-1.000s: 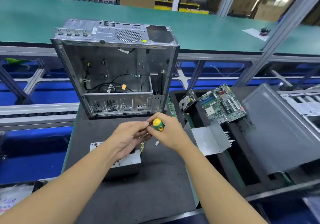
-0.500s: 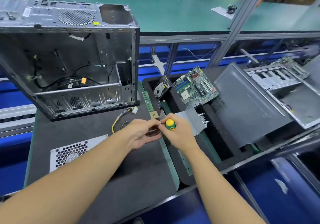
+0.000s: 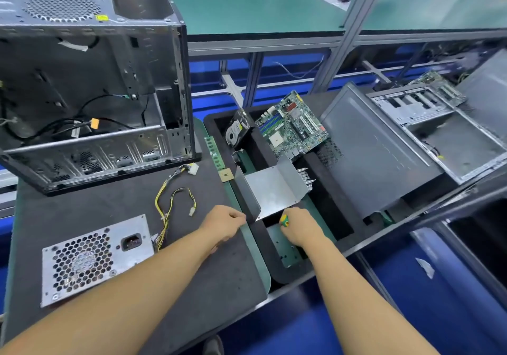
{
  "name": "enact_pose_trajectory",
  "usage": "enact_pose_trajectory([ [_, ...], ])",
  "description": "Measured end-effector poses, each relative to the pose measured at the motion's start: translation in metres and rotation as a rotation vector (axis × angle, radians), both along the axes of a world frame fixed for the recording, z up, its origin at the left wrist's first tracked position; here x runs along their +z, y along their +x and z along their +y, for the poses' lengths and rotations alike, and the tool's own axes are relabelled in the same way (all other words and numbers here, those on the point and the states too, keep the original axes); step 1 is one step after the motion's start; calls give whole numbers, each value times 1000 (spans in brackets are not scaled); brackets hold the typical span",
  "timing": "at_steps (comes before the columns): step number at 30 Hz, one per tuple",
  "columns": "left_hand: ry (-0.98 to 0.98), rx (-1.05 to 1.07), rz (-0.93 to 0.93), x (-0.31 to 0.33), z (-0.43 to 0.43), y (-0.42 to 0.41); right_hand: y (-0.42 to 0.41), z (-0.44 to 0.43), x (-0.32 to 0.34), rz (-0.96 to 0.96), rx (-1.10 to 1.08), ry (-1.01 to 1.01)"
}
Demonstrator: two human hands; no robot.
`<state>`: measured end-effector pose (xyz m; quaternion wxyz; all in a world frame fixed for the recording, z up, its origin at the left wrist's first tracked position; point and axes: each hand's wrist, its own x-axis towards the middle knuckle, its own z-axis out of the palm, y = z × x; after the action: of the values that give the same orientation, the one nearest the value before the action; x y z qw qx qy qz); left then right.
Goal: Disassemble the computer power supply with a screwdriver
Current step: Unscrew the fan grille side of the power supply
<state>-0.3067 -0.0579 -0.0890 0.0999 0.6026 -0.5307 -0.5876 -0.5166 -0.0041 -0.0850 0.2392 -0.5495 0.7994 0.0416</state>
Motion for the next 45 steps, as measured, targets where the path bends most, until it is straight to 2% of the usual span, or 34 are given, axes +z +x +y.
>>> enact_pose_trajectory([
  [3, -13, 4, 12, -5, -1, 6, -1, 1, -4, 31, -40, 38],
  [9, -59, 89, 51, 3, -8, 11, -2, -10, 18, -5, -133, -29],
  [13, -139, 115, 154, 34, -12, 12, 24, -33, 69, -141, -27, -160],
  [19, -487, -54, -19, 98, -16, 57, 105, -59, 145, -483, 190, -392],
  [23, -648, -42, -65, 112, -13, 118, 162, -69, 172, -525, 389, -494],
  [26, -636, -80, -114, 116, -7, 174, 200, -68, 183, -574, 474, -526],
  [30, -587, -117, -164, 107, 8, 231, 242, -67, 191, -532, 555, -565],
  [35, -508, -246, -100, 88, 20, 253, 273, -63, 190, -625, 514, -566],
  [37, -561, -282, -115, 76, 25, 253, 279, -62, 185, -660, 490, -577],
  [41, -722, -190, -179, 58, 38, 249, 285, -55, 173, -677, 434, -568],
  [45, -693, -116, -146, 55, 36, 249, 282, -47, 161, -665, 367, -565],
])
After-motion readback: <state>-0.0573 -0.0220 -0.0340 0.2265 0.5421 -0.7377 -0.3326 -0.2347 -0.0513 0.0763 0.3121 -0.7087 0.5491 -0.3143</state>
